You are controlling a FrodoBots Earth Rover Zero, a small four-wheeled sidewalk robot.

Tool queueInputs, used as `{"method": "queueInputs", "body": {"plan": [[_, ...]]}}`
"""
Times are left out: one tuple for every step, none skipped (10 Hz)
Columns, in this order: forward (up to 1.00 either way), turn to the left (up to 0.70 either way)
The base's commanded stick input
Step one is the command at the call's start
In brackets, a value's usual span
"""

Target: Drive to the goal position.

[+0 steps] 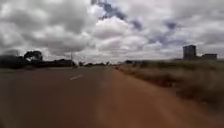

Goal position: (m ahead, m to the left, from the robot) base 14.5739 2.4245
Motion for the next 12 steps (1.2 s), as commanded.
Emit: {"method": "queueInputs", "body": {"plan": [[0.85,0.0],[0.85,0.0],[0.85,0.0],[0.85,0.0],[0.85,0.0],[0.85,0.0],[0.85,0.0],[0.85,0.0],[0.85,0.0],[0.85,0.0],[0.85,0.0],[0.85,0.0]]}}
